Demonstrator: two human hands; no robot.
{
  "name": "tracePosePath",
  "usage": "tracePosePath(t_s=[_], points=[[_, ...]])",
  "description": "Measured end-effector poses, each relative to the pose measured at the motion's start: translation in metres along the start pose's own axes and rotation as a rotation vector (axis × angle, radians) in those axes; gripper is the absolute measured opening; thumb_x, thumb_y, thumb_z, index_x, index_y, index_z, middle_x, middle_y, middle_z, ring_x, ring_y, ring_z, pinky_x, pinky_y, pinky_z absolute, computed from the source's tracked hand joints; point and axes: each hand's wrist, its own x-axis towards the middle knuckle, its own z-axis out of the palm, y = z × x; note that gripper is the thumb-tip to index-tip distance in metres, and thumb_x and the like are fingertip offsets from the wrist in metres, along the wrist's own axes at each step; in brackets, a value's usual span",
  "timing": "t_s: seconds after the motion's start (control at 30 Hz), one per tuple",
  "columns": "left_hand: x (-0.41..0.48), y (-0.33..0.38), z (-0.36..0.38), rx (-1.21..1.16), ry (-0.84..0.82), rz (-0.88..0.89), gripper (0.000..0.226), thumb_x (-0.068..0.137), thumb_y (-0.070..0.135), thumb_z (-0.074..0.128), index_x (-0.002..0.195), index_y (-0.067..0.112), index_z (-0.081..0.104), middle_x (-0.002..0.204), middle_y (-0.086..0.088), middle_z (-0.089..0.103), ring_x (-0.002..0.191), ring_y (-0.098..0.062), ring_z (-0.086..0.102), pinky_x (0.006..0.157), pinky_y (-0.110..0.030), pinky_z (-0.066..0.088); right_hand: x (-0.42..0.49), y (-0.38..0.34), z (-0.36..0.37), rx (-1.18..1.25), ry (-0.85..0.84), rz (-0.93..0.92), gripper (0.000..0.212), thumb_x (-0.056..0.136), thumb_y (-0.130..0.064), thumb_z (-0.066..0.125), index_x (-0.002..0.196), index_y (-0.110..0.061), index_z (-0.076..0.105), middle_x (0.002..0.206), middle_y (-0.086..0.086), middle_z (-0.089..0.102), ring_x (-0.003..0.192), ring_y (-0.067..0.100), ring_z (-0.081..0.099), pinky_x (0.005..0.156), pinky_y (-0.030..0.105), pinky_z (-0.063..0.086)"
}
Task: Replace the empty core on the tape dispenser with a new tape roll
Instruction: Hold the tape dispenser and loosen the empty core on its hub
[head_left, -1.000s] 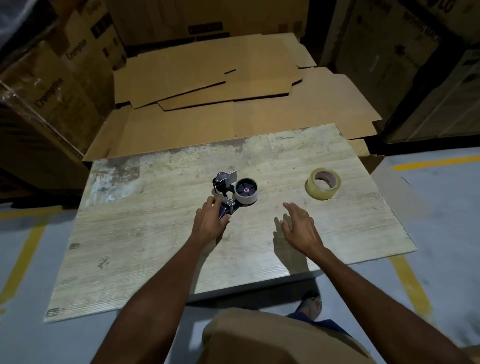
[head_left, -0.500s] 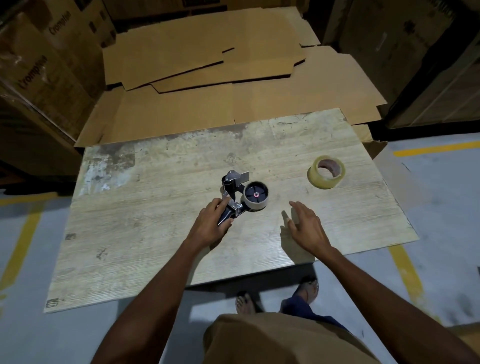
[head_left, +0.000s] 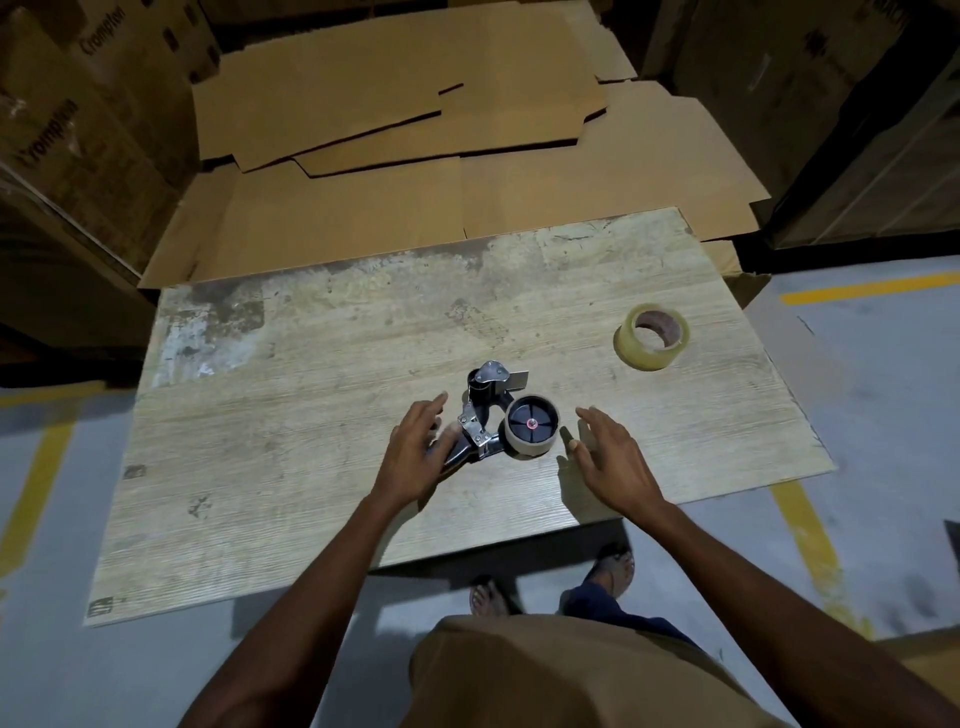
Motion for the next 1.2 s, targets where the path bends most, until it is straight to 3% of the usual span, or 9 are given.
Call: tracePosePath(t_s=[0.07,0.13,0.23,0.33,0.5,0.8,0.93,1.03,1.2], points=[[0.007,0.009,0.005,-0.05,0.114,-0.092,0.043,0.107,0.042,0.055,0.143,0.019,0.058,0.12,0.006,0.059,0.107,-0.006,0.06,0.085,-0.009,0.043,0.001,-0.002,0.0,-0.002,-0.003,-0.008,0.053,0.103,-0.03,0.057,0.152,-0.015,0.044,0.156,0.018,0.046,0.142,0.036,0.045,0.114,0.047,0.04],[0.016,0.017,0.01,-0.115,0.17,-0.198,0.028,0.107,0.041,0.053,0.106,0.019,0.071,0.094,0.006,0.062,0.088,-0.01,0.06,0.076,-0.021,0.044,0.002,-0.007,-0.001,0.005,-0.007,-0.014,0.054,0.103,-0.032,0.058,0.153,-0.017,0.043,0.157,0.016,0.045,0.143,0.035,0.043,0.115,0.046,0.039],[0.027,0.027,0.016,-0.173,0.111,-0.33,0.053,0.108,0.048,0.049,0.066,0.015,0.045,0.062,0.001,0.044,0.059,-0.013,0.042,0.064,-0.033,0.033,0.007,-0.014,-0.002,0.001,-0.024,-0.032,0.062,0.1,-0.037,0.062,0.154,-0.017,0.041,0.16,0.015,0.041,0.147,0.033,0.039,0.118,0.045,0.036],[0.032,0.032,0.02,-0.111,0.036,-0.388,0.059,0.105,0.055,0.051,0.063,0.015,0.04,0.06,0.001,0.041,0.057,-0.014,0.04,0.061,-0.034,0.029,0.014,-0.023,-0.002,-0.024,-0.066,-0.061,0.076,0.092,-0.041,0.072,0.155,-0.018,0.038,0.161,0.017,0.039,0.148,0.034,0.037,0.118,0.047,0.036],[0.035,0.031,0.016,-0.106,0.005,-0.438,0.054,0.1,0.059,0.058,0.066,0.017,0.056,0.064,0.003,0.056,0.061,-0.013,0.052,0.062,-0.031,0.037,0.028,-0.036,0.003,-0.066,-0.098,-0.1,0.091,0.082,-0.051,0.078,0.156,-0.022,0.034,0.163,0.014,0.034,0.147,0.035,0.037,0.119,0.047,0.034],[0.029,0.019,-0.005,-0.032,-0.084,-0.435,0.069,0.095,0.07,0.056,0.058,0.016,0.034,0.05,0.002,0.033,0.05,-0.016,0.034,0.061,-0.034,0.029,0.039,-0.045,0.008,-0.057,-0.108,-0.147,0.087,0.08,-0.04,0.08,0.154,-0.017,0.038,0.15,0.006,0.048,0.134,0.028,0.049,0.11,0.04,0.04],[0.023,0.009,-0.013,-0.064,-0.12,-0.477,0.076,0.09,0.075,0.059,0.061,0.004,0.061,0.061,-0.009,0.064,0.056,-0.019,0.059,0.065,-0.034,0.045,0.045,-0.046,0.003,-0.124,-0.089,-0.164,0.087,0.082,-0.037,0.08,0.154,-0.019,0.036,0.152,0.002,0.048,0.135,0.026,0.049,0.108,0.043,0.04],[0.018,0.013,-0.014,-0.099,-0.086,-0.461,0.059,0.089,0.068,0.068,0.07,0.012,0.075,0.071,-0.001,0.076,0.068,-0.02,0.073,0.071,-0.039,0.058,0.055,-0.045,-0.004,-0.148,-0.072,-0.129,0.086,0.084,-0.035,0.08,0.155,-0.019,0.034,0.153,0.003,0.048,0.136,0.027,0.048,0.108,0.044,0.038],[0.022,0.021,-0.005,-0.108,0.082,-0.373,0.031,0.091,0.052,0.074,0.087,0.021,0.076,0.084,0.004,0.074,0.079,-0.01,0.07,0.073,-0.035,0.057,0.066,-0.044,-0.012,-0.164,-0.08,-0.099,0.089,0.084,-0.034,0.081,0.157,-0.019,0.031,0.154,0.006,0.046,0.138,0.032,0.045,0.112,0.046,0.037]])
